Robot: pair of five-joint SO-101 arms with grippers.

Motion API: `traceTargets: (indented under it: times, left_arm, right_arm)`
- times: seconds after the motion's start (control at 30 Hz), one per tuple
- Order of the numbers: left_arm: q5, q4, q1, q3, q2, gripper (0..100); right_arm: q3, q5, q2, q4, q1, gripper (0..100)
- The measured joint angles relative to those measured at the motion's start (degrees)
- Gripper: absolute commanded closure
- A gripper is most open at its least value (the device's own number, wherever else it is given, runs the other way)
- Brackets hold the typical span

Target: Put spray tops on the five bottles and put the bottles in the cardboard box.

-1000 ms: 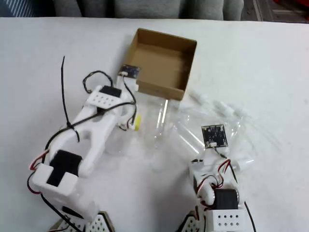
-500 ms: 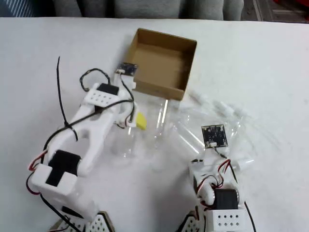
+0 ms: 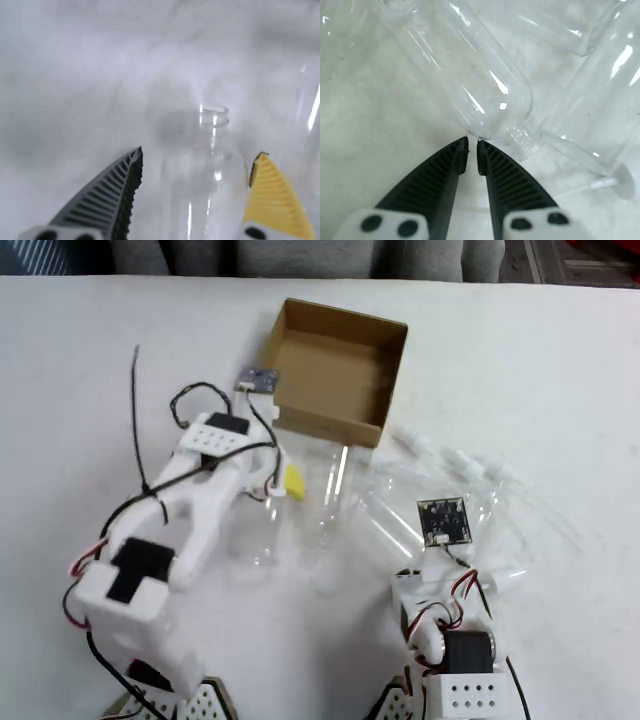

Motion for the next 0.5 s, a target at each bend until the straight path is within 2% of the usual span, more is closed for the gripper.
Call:
traceTargets:
  times: [0.17,0.23,0.3,0.4,0.5]
  left_arm:
    - [0.35,3.52,0.0,-5.8,4.75,67]
    - [0.53,4.84,0.0,-7.3,5.54,71]
    - [0.53,5.36,0.0,-7.91,6.07,80]
    - [0.62,5.36,0.09,-8.18,6.07,99]
    - [0.53,5.36,0.09,-8.44,6.07,93]
  right_arm:
    - [0.0,0.0,0.0,0.0,0.0,98.4]
    - [0.0,0.0,0.0,0.0,0.0,98.4]
    - [0.0,0.0,0.0,0.0,0.0,98.4]
    - [0.0,0.0,0.0,0.0,0.0,98.4]
    - [0.0,0.0,0.0,0.0,0.0,98.4]
